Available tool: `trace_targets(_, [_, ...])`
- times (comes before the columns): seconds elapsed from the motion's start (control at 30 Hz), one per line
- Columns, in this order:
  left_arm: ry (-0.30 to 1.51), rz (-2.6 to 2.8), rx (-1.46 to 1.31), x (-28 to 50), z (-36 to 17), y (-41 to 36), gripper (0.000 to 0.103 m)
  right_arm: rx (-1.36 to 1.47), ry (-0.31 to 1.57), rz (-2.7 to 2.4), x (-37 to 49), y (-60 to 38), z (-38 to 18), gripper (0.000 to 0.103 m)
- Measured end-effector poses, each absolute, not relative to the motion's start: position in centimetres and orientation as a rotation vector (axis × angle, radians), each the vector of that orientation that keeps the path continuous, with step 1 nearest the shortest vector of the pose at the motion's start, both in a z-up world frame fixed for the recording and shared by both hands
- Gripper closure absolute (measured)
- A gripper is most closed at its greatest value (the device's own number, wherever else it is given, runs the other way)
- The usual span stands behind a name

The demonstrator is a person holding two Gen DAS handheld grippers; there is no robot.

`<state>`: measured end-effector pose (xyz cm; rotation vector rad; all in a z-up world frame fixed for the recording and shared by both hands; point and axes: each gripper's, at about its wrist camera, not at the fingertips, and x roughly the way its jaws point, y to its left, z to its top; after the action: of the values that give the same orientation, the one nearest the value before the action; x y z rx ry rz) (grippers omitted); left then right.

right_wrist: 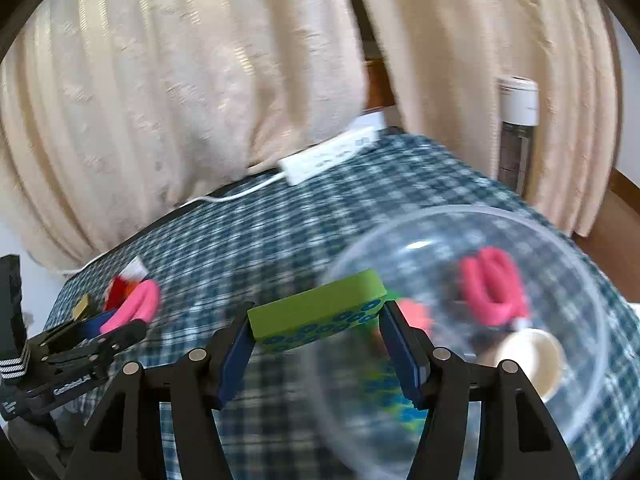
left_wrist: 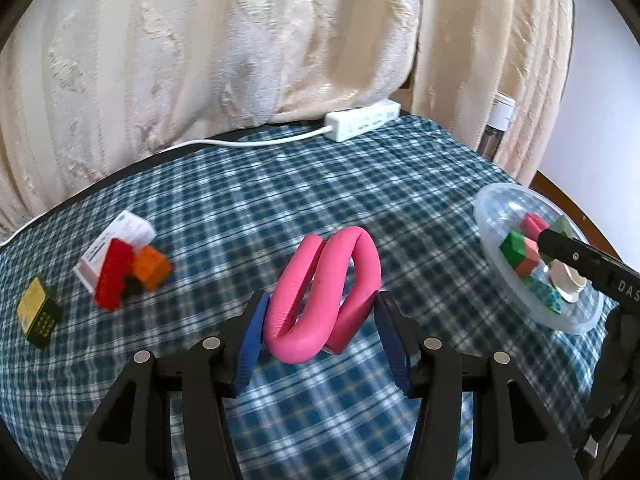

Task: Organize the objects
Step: 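Carry the pink curler and dotted block toward the clear bowl with both tools, then open the left tool to drop the curler while the right tool drops the dotted block into the bowl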

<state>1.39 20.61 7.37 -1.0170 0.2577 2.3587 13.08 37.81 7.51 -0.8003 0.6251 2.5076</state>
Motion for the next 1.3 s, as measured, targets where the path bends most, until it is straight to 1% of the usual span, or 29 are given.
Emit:
trace_targets(0.4, [0.3,2.294,-1.002,2.6,7.6,24.8,0.048,-0.745,0.663,2.391,17.1,42.4,6.9,0.038])
trace_targets(0.63, [0.31,2.264,-1.004,2.8,7.4,26.5,0.047,-0.739,0.669,2.36,17.8,44.0,6.7,0.038])
trace_targets(0.9, [0.326,2.239,-1.005,2.9,7.3,28.1,0.047,-0.798,0.657,2.392,17.3,43.7,6.0,0.038])
trace_targets(0.93, [0.329,2.236,-1.003,2.9,7.4,28.4,0.047,-0.802,0.656,2.396,17.3,43.6,5.9,0.037])
trace_targets(1.0, [0.332,2.227,-1.0,3.0,7.5,29.0,0.047,-0.797,0.672,2.401,17.4,43.7,5.9,0.031])
trace_targets(1.3, [0.352,2.175,-0.967,3.2,8.2,32.4,0.047,-0.766,0.699,2.405,18.8,44.2,6.0,0.031])
